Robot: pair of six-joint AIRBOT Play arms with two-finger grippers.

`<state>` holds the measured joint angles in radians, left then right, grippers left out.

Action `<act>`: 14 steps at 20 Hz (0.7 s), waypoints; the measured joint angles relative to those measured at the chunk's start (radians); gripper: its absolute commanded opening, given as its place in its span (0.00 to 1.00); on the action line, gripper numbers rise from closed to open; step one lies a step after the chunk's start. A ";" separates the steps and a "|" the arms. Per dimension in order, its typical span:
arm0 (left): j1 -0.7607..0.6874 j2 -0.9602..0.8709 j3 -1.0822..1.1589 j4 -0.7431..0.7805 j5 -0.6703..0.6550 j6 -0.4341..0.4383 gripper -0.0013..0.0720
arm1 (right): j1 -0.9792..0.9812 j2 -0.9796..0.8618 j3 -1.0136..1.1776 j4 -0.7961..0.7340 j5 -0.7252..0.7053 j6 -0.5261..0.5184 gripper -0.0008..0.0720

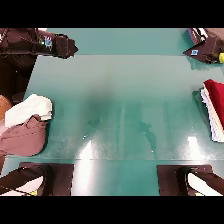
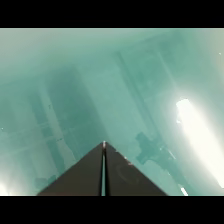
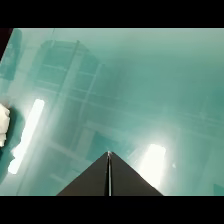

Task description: Fold the shirts.

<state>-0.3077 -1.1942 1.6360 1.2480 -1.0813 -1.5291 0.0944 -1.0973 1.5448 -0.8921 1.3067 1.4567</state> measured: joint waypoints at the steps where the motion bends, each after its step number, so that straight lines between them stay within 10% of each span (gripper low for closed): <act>1: 0.000 0.000 0.000 0.000 0.000 0.000 0.06 | 0.000 0.000 0.000 0.000 0.002 0.000 0.04; 14: 0.000 0.000 0.000 -0.003 0.008 -0.005 0.06 | 0.000 0.000 0.000 0.000 0.009 0.000 0.04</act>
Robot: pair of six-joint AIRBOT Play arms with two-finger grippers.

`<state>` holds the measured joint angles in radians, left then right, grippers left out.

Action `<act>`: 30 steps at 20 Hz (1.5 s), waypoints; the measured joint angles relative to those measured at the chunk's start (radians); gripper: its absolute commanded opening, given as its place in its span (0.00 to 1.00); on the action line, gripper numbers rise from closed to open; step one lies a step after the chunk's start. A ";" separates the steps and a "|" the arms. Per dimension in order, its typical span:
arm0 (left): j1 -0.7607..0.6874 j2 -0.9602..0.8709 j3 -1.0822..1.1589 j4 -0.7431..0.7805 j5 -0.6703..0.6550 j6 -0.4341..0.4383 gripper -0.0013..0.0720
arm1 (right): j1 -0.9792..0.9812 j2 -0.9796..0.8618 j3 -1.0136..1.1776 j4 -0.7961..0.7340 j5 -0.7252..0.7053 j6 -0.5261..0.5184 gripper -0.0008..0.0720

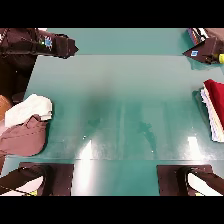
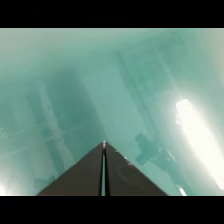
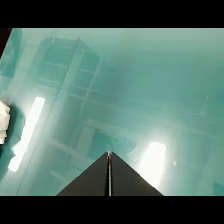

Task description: Fold the shirts.

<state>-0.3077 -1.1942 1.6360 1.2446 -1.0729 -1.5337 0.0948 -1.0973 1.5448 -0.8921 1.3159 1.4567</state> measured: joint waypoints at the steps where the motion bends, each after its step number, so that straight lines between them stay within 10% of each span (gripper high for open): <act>1: 0.000 0.000 0.000 0.000 0.007 -0.002 0.06 | 0.000 0.000 0.000 0.000 0.000 0.000 0.04; 4: 0.025 0.007 0.000 0.045 -0.028 0.001 0.08 | 0.000 0.000 0.000 0.000 0.001 0.000 0.04; 6: 0.074 0.011 -0.006 0.154 -0.126 -0.002 0.86 | 0.000 0.000 0.000 0.000 0.001 0.000 0.04; 7: 0.103 0.014 -0.019 0.203 -0.175 -0.003 0.90 | 0.000 0.000 0.000 0.000 0.001 0.000 0.04; 13: 0.327 0.021 -0.277 0.406 -0.309 -0.010 0.90 | 0.000 0.000 0.000 0.000 0.001 0.000 0.03; 26: 0.529 0.022 -0.658 0.455 -0.076 -0.034 0.89 | 0.000 0.000 0.000 0.000 -0.006 0.000 0.04; 28: 0.530 0.022 -0.662 0.455 -0.040 -0.037 0.25 | 0.000 0.000 0.000 0.000 -0.007 0.000 0.04; 30: 0.531 0.022 -0.665 0.452 -0.014 -0.037 0.07 | 0.000 0.000 0.000 0.000 -0.007 0.000 0.04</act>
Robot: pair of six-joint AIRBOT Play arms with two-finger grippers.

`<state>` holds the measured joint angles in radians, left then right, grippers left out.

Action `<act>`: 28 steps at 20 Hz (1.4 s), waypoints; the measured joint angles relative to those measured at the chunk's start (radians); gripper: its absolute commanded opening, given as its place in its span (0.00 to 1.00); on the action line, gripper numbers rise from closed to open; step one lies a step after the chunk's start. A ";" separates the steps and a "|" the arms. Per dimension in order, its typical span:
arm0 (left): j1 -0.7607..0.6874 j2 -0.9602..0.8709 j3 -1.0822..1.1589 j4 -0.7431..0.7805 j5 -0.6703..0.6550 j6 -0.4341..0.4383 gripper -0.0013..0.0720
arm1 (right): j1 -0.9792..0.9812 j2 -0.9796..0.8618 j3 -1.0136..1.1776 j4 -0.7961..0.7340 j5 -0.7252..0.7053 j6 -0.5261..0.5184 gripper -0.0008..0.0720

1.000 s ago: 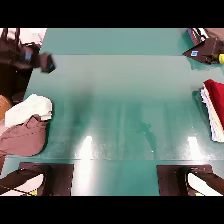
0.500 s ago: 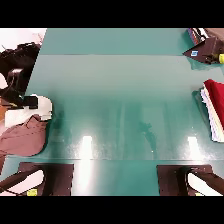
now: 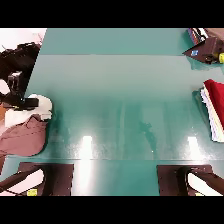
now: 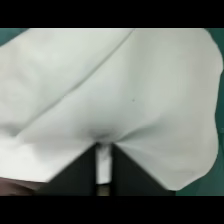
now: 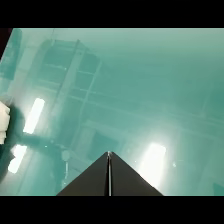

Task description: Fold the shirts.

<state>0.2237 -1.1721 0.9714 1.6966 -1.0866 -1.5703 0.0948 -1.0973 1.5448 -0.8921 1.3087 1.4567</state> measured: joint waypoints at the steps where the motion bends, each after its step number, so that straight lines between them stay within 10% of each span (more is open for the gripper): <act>1: 0.000 0.000 -0.001 -0.002 0.008 0.000 0.06 | 0.000 0.000 0.000 0.000 0.000 0.000 0.03; 11: -0.072 0.225 0.296 -0.042 -0.043 0.001 0.05 | 0.000 0.050 0.000 0.007 -0.129 0.000 0.03; 26: -0.935 0.027 0.746 -0.119 -0.114 0.014 0.07 | 0.000 0.177 0.000 0.001 -0.348 0.000 0.03; 28: -1.008 -0.063 0.749 -0.164 -0.068 0.053 0.68 | 0.000 0.178 0.000 0.000 -0.348 0.000 0.04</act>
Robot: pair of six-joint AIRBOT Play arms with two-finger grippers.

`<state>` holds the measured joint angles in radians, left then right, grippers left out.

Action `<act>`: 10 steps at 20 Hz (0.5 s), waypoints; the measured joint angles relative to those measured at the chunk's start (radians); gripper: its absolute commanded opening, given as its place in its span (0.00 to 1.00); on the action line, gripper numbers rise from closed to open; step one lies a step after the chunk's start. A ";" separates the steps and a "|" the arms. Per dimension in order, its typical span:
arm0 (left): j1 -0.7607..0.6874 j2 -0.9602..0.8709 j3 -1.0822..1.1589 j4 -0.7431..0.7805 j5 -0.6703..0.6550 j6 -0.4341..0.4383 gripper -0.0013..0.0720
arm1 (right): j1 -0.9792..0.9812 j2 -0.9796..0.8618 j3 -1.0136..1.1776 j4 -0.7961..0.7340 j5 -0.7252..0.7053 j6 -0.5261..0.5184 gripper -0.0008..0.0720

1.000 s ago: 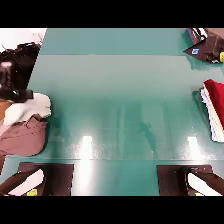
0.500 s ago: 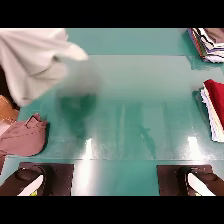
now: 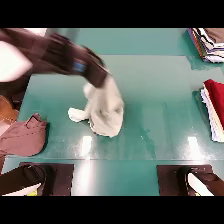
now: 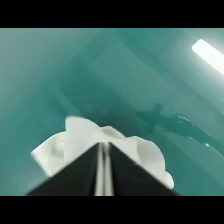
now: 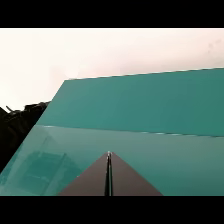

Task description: Fold the shirts.

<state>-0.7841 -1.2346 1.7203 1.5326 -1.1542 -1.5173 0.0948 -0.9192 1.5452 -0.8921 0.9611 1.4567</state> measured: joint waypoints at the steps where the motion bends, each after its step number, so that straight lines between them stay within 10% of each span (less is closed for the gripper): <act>1: -0.015 -0.029 0.001 -0.013 0.013 0.011 0.69 | 0.000 0.000 0.000 0.000 0.002 0.000 0.03; 10: 0.355 -0.053 -0.085 -0.002 -0.201 -0.009 0.69 | 0.000 0.000 0.000 -0.002 0.010 0.000 0.03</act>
<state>-0.4290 -1.2881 1.6356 1.5303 -1.3548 -1.5261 0.0948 -0.9192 1.5452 -0.8936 0.9707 1.4567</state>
